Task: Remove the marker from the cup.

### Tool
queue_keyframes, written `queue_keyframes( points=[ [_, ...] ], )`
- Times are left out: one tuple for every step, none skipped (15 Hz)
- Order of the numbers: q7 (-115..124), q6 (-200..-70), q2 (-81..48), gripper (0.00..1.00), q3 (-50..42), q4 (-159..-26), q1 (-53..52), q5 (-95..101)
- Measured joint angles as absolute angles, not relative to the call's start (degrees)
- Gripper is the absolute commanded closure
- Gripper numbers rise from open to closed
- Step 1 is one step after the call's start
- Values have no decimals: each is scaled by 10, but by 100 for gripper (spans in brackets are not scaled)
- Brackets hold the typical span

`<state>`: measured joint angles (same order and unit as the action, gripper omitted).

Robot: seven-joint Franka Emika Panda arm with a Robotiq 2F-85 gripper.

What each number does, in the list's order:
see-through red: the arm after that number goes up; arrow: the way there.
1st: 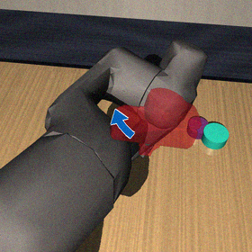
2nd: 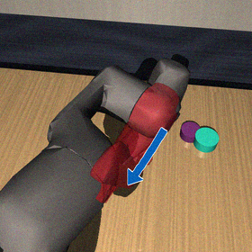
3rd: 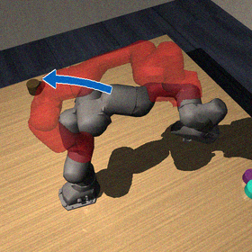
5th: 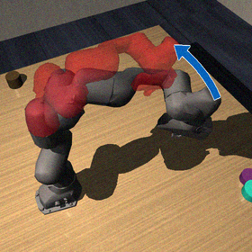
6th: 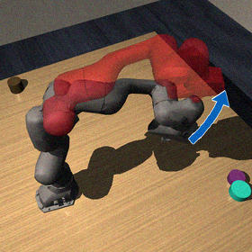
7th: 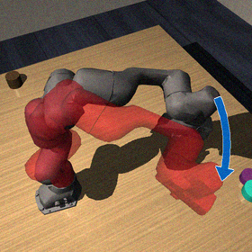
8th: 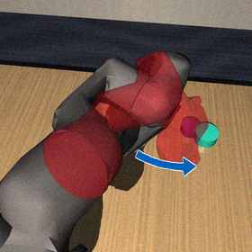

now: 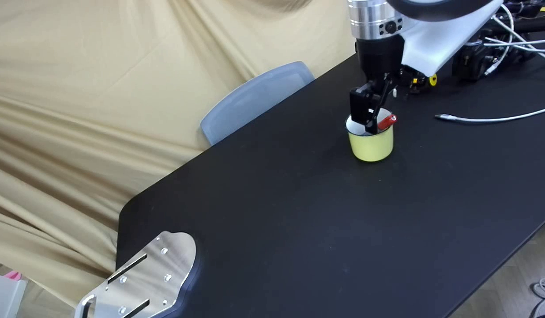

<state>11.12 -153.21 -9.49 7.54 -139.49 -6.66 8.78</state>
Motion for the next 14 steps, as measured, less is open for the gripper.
queue_keyframes(
  points=[
    [111, -1533, -97, 32, 75, -1395, -67, 87],
    [111, -1534, -99, 40, 74, -1395, -67, 87],
    [111, -1534, -101, 47, 73, -1395, -67, 87],
    [111, -1534, -102, 53, 71, -1395, -67, 87],
    [111, -1535, -103, 61, 70, -1395, -67, 87],
    [110, -1535, -103, 67, 70, -1395, -67, 86],
    [110, -1535, -103, 73, 69, -1395, -67, 86],
    [110, -1535, -103, 81, 69, -1395, -67, 86],
    [110, -1535, -103, 88, 69, -1395, -67, 86],
    [110, -1535, -103, 95, 69, -1395, -67, 86],
    [110, -1535, -103, 99, 69, -1395, -67, 86],
    [110, -1535, -103, 97, 69, -1395, -67, 86],
    [110, -1535, -103, 95, 69, -1395, -67, 86],
    [109, -1535, -103, 95, 69, -1395, -67, 86]
  ],
)
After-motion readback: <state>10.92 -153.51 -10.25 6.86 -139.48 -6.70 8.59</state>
